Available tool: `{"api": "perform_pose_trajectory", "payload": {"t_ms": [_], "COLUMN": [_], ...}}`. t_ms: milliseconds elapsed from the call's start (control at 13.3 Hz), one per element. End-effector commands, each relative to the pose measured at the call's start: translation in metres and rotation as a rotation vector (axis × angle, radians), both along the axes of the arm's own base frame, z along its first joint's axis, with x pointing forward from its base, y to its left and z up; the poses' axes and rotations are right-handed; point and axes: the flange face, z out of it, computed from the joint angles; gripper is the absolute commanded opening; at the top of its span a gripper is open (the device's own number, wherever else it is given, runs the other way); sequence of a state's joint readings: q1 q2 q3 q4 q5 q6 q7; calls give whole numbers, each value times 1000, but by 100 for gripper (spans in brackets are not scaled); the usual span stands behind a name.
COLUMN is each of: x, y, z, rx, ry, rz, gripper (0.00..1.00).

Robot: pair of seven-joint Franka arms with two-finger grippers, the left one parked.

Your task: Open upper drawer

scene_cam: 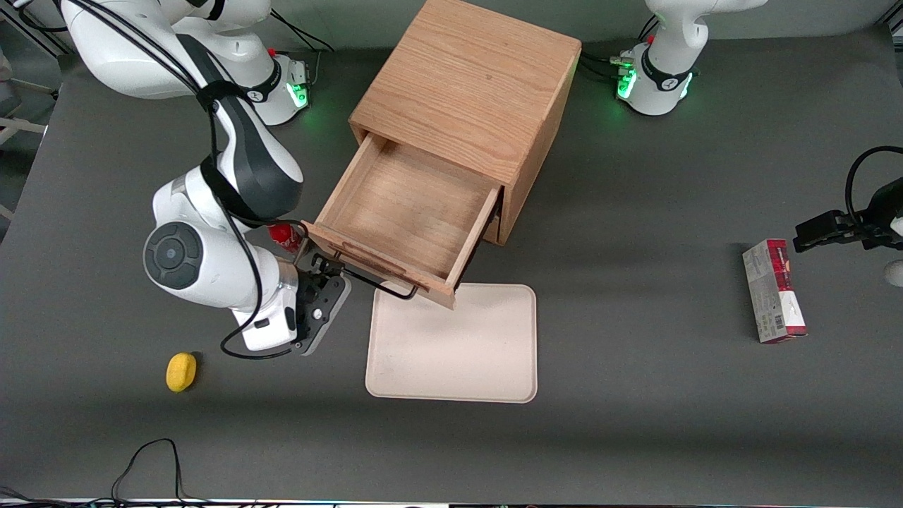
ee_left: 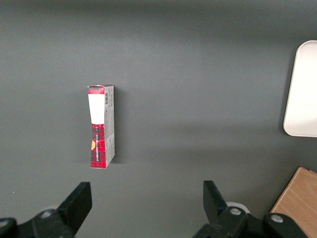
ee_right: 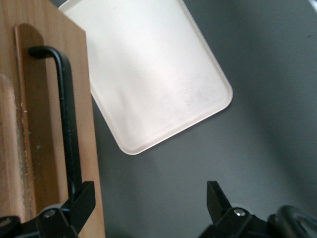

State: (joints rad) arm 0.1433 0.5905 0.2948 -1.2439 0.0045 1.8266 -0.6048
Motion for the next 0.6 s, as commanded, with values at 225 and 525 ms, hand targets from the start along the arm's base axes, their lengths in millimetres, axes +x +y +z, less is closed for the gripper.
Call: {"api": "perform_pose_trajectory", "payload": {"t_ms": [225, 525], "x": [12, -58], "y": [-74, -171], "z": [126, 177], "rx": [7, 9], "ry": [-200, 50], "rz": [-24, -520], "gripper": [100, 100]}}
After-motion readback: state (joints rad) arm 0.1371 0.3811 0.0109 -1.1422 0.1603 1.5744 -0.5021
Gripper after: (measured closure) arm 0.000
